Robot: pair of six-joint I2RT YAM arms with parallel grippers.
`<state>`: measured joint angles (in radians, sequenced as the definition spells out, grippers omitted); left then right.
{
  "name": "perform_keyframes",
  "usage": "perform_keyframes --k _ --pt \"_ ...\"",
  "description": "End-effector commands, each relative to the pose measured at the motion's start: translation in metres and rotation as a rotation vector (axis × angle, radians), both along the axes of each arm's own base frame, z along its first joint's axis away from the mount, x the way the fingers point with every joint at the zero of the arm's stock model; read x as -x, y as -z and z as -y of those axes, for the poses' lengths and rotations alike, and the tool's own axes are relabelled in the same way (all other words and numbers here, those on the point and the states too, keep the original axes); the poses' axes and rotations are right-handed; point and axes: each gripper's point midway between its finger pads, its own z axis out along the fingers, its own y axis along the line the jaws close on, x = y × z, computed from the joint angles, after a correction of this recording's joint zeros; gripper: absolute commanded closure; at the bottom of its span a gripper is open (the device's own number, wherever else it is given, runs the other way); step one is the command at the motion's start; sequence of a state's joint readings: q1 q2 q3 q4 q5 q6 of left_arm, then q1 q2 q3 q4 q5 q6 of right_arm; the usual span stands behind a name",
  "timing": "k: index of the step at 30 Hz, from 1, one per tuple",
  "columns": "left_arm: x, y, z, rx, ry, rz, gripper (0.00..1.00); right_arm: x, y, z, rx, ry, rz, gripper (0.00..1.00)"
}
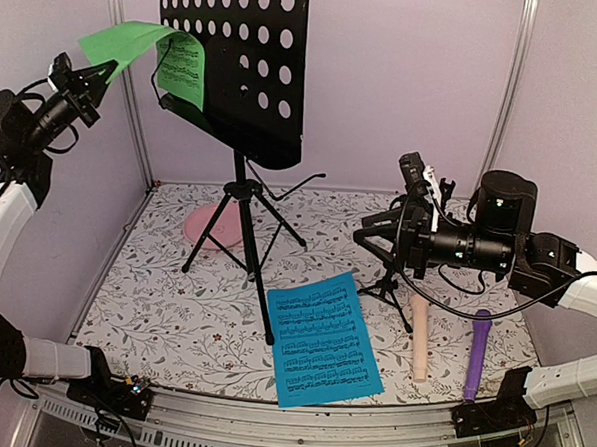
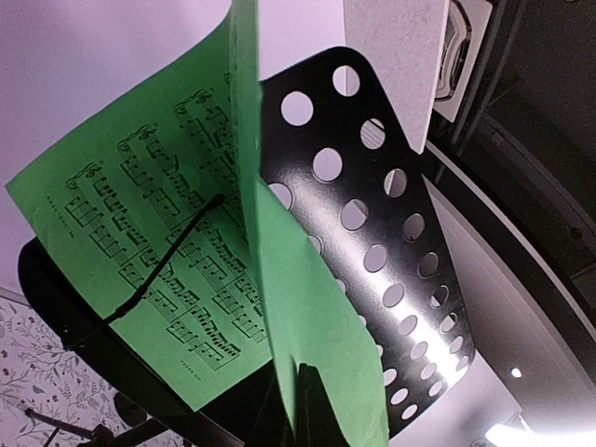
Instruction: Pack up the instrument practice props
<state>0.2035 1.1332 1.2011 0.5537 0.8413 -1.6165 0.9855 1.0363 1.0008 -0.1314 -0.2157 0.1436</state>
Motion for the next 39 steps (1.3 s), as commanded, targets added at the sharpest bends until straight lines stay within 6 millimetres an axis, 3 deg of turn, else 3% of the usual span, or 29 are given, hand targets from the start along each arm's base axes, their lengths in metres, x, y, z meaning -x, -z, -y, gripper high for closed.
perform_keyframes --k 1,7,13,39 --pt "0.007 -0.022 0.000 0.027 -0.007 0.046 1.00 -0.001 -0.006 -0.003 -0.031 0.001 -0.007 0.58" --pt "0.016 -0.057 -0.001 0.049 -0.010 0.115 1.00 -0.002 -0.005 -0.006 -0.027 -0.004 -0.026 0.58" --pt "0.023 -0.081 -0.006 0.052 -0.056 0.161 1.00 -0.003 -0.003 -0.008 -0.027 -0.002 -0.046 0.58" --pt "0.034 -0.144 0.002 -0.019 -0.043 0.290 1.00 -0.005 0.007 -0.017 -0.019 -0.008 -0.113 0.58"
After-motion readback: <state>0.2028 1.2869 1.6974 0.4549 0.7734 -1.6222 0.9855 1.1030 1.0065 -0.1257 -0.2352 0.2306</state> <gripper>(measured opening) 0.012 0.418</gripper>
